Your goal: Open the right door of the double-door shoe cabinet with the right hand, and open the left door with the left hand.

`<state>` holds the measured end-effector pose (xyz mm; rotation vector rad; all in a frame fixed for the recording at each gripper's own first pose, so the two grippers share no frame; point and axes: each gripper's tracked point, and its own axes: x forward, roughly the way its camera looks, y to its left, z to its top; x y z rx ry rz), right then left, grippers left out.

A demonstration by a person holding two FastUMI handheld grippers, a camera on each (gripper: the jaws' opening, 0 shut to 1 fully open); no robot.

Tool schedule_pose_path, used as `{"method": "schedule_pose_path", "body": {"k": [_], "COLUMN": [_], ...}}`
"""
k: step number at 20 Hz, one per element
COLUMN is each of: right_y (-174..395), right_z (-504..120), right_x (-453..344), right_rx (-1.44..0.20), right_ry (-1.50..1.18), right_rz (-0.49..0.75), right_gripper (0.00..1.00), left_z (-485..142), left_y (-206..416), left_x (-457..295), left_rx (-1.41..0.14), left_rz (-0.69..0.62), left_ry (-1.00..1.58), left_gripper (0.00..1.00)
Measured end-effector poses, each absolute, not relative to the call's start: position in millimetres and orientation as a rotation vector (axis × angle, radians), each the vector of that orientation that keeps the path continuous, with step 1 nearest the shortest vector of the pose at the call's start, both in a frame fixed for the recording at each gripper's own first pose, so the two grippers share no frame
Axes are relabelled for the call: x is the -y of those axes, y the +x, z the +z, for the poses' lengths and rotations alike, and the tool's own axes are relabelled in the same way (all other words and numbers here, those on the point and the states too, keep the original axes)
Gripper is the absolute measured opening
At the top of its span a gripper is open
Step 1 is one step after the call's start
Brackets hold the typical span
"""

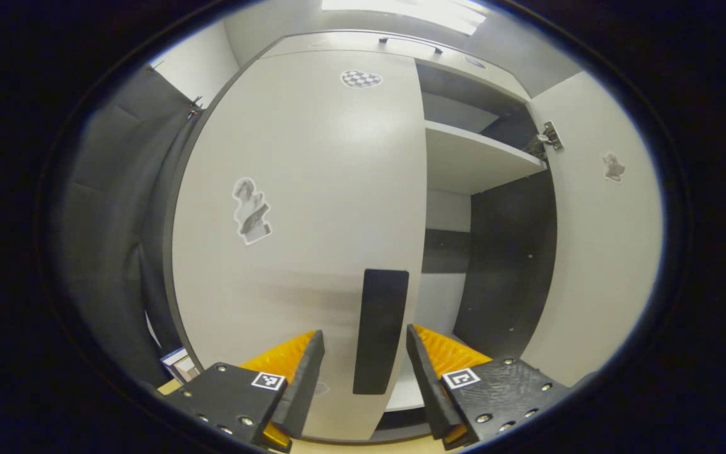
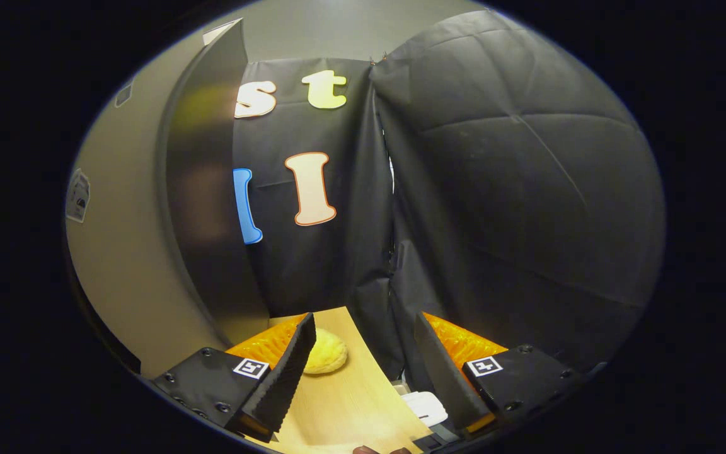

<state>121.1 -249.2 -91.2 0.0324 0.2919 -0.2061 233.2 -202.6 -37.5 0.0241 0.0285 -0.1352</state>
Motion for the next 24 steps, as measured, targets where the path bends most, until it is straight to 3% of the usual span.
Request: {"method": "schedule_pose_path", "body": {"k": [2, 4, 6, 8, 9, 10, 14, 24], "right_y": [131, 141, 149, 156, 159, 162, 166, 150], "right_z": [-94, -95, -94, -95, -96, -95, -100, -93], "right_x": [249, 249, 249, 246, 245, 246, 248, 246], "right_rx": [-0.295, -0.297, -0.297, -0.299, -0.294, -0.288, -0.293, -0.284], "right_ry": [0.027, 0.024, 0.044, 0.077, 0.092, 0.101, 0.101, 0.108], "right_rz": [-0.194, -0.184, -0.174, -0.150, -0.140, -0.136, -0.131, -0.129], "right_gripper": [0.92, 0.92, 0.92, 0.95, 0.98, 0.93, 0.98, 0.98], "left_z": [-40, -45, -48, -46, -46, -46, -46, -50], "left_y": [239, 244, 246, 243, 243, 242, 243, 232], "left_x": [206, 209, 209, 210, 210, 210, 211, 208], "left_rx": [-0.038, -0.057, -0.056, -0.050, -0.044, -0.042, -0.017, -0.051], "left_rz": [-0.129, -0.128, -0.122, -0.117, -0.110, -0.102, -0.085, -0.100], "left_ry": [0.021, -0.030, -0.078, -0.059, -0.033, -0.005, 0.033, 0.023], "left_gripper": [0.75, 0.52, 0.51, 0.35, 0.35, 0.31, 0.09, 0.08]}}
